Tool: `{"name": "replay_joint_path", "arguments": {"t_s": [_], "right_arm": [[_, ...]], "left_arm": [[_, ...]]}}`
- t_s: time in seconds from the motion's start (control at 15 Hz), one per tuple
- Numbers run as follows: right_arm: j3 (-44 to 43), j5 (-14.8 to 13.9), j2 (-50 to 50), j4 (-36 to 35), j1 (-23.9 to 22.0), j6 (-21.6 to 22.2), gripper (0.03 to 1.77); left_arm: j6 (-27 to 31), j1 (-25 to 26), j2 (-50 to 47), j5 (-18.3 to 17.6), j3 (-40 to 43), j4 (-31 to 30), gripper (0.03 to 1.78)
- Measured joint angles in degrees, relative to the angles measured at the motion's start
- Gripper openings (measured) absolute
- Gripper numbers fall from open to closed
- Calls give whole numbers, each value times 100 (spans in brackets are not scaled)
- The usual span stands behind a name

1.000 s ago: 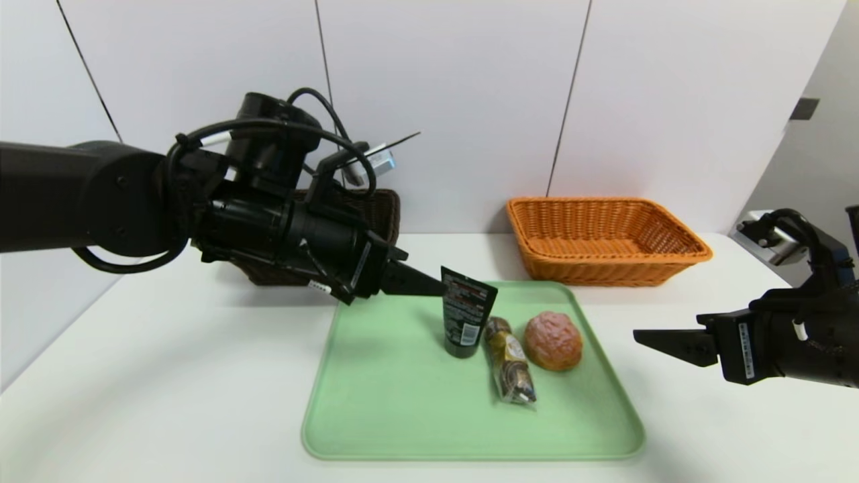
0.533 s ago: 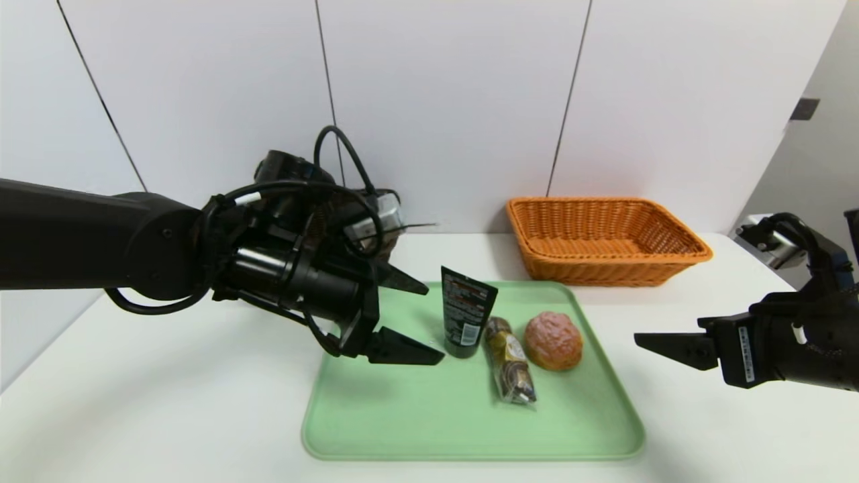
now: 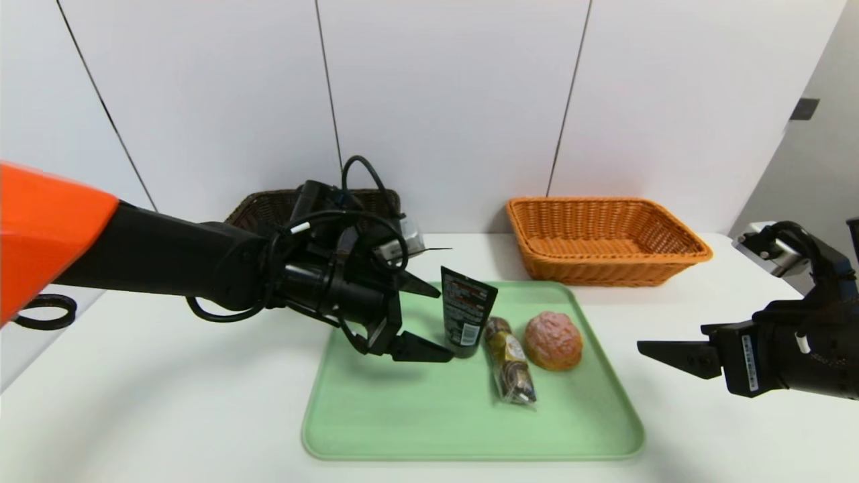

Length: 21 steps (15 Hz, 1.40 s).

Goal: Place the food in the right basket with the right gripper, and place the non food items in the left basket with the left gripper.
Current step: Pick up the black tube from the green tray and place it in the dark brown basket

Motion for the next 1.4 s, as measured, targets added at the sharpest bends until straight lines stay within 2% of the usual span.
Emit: {"name": "replay_joint_path", "arguments": {"t_s": [0.27,1.07,1.33,1.4], "right_arm": [[-22,2,24,0,0,10,170],[20,-2,74,-1,-50,10,170],[20,-2,74,0,-52,10,170],[20,-2,72,0,-54,7,170]], "left_arm": [[-40,20,358,33,-160,-251,169],[-652,-247,872,141,-877,-268,169],[-683,-361,962,144,-1026,-265,169],[-706,-374,981,144,-1037,-267,153]]}}
